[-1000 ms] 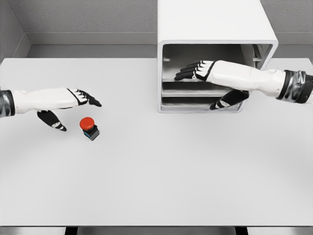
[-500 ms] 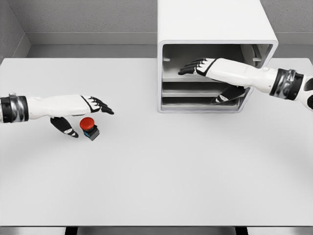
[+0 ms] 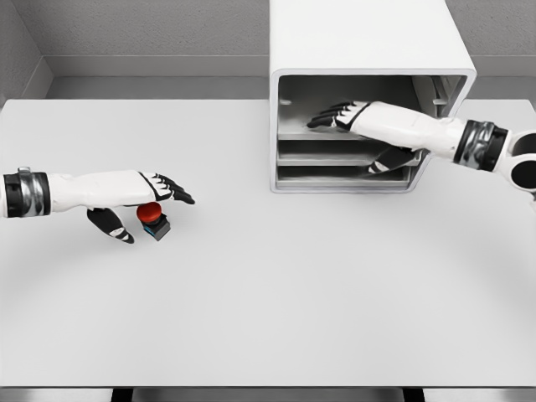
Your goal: Slide open multi-storey tabletop storage cabinets and put open load switch and slide close multi-storey tabletop storage cabinets
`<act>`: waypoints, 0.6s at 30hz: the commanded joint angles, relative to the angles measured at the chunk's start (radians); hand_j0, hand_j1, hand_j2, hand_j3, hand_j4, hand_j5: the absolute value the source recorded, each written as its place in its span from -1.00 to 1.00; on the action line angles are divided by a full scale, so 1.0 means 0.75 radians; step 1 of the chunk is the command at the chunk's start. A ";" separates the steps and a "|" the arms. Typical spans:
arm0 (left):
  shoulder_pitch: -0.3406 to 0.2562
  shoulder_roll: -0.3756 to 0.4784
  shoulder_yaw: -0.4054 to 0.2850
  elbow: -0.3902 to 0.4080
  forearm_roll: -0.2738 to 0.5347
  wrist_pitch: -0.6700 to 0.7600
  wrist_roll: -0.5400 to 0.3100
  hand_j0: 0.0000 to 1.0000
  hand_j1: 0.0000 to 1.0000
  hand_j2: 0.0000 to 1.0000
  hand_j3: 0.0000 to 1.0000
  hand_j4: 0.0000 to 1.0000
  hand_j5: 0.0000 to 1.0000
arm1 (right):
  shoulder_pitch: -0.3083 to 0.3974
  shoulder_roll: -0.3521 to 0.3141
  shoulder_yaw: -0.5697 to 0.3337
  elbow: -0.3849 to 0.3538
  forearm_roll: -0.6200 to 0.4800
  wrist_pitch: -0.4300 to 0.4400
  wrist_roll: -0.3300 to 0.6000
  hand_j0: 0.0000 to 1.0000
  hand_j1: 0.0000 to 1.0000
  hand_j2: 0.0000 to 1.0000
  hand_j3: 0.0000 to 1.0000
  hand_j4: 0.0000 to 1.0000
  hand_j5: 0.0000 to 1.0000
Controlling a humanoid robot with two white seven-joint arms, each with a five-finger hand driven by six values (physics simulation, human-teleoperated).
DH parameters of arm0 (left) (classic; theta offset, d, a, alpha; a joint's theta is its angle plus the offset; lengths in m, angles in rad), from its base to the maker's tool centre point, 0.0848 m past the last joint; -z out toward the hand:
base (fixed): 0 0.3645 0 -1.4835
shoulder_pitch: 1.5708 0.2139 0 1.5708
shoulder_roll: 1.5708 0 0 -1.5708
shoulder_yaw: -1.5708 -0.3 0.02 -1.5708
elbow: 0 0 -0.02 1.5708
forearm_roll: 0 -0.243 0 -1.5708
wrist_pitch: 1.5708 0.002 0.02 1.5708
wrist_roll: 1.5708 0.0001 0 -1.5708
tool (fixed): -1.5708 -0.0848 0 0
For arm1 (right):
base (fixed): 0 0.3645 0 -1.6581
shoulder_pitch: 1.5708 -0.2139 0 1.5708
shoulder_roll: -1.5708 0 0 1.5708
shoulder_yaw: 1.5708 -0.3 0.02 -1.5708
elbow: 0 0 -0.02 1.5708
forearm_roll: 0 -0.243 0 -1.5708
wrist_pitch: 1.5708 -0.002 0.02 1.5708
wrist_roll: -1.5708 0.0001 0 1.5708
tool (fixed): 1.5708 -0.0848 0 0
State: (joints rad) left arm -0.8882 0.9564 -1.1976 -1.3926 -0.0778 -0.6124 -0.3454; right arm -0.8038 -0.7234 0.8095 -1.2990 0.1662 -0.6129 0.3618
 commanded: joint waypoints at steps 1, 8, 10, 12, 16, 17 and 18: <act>0.000 0.001 0.001 0.000 -0.003 0.002 0.000 1.00 1.00 1.00 1.00 1.00 1.00 | 0.000 -0.007 -0.020 0.024 -0.007 0.003 0.004 1.00 1.00 1.00 1.00 1.00 1.00; 0.004 0.007 0.001 0.000 -0.009 0.002 0.000 0.68 0.68 0.68 0.68 0.68 0.68 | 0.000 -0.007 -0.034 0.028 -0.007 0.003 0.006 1.00 1.00 1.00 1.00 1.00 1.00; 0.008 0.011 0.001 -0.002 -0.009 0.002 0.002 0.68 0.68 0.68 0.68 0.68 0.68 | 0.004 0.001 -0.032 0.049 -0.007 0.003 0.006 1.00 1.00 1.00 1.00 1.00 1.00; 0.004 0.019 0.001 -0.002 -0.009 0.002 0.002 0.68 0.68 0.68 0.68 0.68 0.68 | 0.012 0.003 -0.030 0.049 -0.007 0.003 0.017 1.00 1.00 1.00 1.00 1.00 1.00; -0.004 0.019 0.003 -0.002 -0.005 0.002 0.002 0.68 0.68 0.68 0.68 0.68 0.68 | 0.022 0.007 -0.030 0.061 -0.005 0.003 0.023 1.00 1.00 1.00 1.00 1.00 1.00; -0.004 0.019 0.003 -0.004 -0.005 0.002 0.004 0.68 0.68 0.68 0.68 0.68 0.68 | 0.022 0.009 -0.032 0.065 0.016 0.003 0.023 1.00 1.00 1.00 1.00 1.00 1.00; -0.004 0.019 0.003 -0.004 -0.005 0.002 0.004 0.68 0.68 0.68 0.68 0.68 0.68 | 0.022 0.009 -0.034 0.067 0.030 0.003 0.021 1.00 1.00 1.00 1.00 1.00 1.00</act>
State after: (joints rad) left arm -0.8928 0.9699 -1.1965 -1.3948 -0.0883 -0.6123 -0.3432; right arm -0.7869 -0.7172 0.7866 -1.2552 0.1770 -0.6127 0.3774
